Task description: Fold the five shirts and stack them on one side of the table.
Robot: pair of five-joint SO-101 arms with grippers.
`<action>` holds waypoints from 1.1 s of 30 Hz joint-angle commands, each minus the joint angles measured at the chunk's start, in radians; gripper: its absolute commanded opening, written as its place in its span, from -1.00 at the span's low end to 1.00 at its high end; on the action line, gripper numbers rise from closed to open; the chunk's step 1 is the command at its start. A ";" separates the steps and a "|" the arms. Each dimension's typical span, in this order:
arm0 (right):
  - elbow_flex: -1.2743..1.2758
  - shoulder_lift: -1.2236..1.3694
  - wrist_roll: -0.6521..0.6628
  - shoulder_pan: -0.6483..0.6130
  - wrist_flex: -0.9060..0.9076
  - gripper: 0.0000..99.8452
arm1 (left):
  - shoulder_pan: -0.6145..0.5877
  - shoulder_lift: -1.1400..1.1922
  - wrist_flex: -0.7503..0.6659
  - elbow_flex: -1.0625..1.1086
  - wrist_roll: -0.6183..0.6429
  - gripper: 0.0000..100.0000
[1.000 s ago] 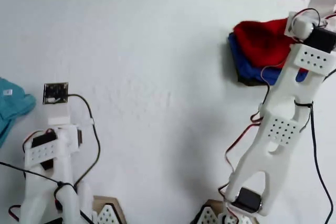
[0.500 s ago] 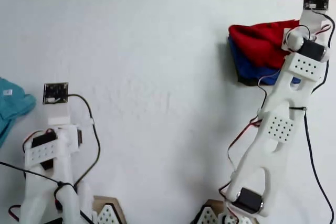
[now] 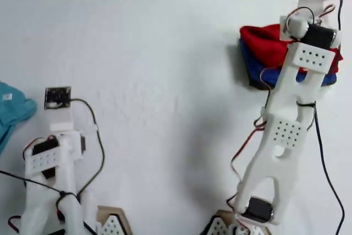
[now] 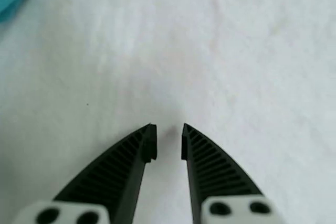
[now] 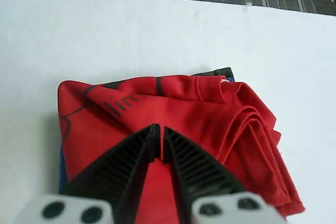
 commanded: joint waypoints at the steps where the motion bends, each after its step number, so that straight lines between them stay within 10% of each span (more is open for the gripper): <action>1: -0.021 0.053 0.011 0.013 0.005 -0.96 | 0.011 -0.020 -0.014 0.002 -0.003 -0.79; 20: -0.032 0.285 0.002 0.108 -0.432 -0.73 | 0.011 -0.020 -0.014 0.002 -0.003 -0.79; 33: -0.032 0.101 -0.104 0.111 -0.317 -0.72 | 0.011 -0.020 -0.014 0.002 -0.003 -0.79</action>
